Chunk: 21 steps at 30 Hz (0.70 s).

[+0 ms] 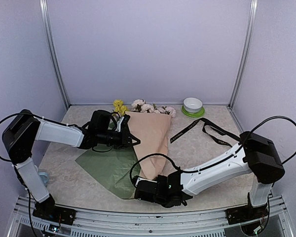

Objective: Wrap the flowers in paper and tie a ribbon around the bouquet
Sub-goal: Fold the one-fourth-folded wrapping paper at the center of the board.

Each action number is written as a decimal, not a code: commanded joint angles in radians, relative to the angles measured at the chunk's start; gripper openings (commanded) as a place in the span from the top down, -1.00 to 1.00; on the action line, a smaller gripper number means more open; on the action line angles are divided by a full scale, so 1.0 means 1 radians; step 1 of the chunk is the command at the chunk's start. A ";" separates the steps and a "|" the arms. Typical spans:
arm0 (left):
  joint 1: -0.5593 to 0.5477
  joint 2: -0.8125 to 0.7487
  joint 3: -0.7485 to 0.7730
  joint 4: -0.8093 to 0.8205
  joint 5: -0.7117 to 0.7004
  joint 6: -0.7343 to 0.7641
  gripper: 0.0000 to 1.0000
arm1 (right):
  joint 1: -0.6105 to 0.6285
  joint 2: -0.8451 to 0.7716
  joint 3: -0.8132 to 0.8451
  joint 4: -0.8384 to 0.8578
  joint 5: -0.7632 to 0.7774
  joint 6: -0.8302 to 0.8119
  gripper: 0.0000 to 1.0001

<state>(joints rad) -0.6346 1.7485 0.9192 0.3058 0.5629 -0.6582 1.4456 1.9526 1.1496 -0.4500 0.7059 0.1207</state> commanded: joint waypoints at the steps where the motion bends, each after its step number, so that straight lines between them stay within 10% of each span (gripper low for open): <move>1: 0.070 -0.019 -0.047 -0.103 -0.053 0.122 1.00 | 0.013 -0.023 0.004 -0.070 -0.031 0.046 0.40; 11: 0.117 0.068 -0.105 -0.075 -0.031 0.148 1.00 | 0.014 -0.271 -0.117 -0.052 -0.185 0.010 -0.16; 21: 0.151 0.103 -0.113 -0.061 -0.011 0.154 1.00 | -0.098 -0.504 -0.170 0.090 -0.489 0.047 -0.11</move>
<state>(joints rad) -0.4961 1.8267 0.8143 0.2371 0.5331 -0.5251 1.4071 1.4937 1.0103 -0.4709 0.3103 0.1238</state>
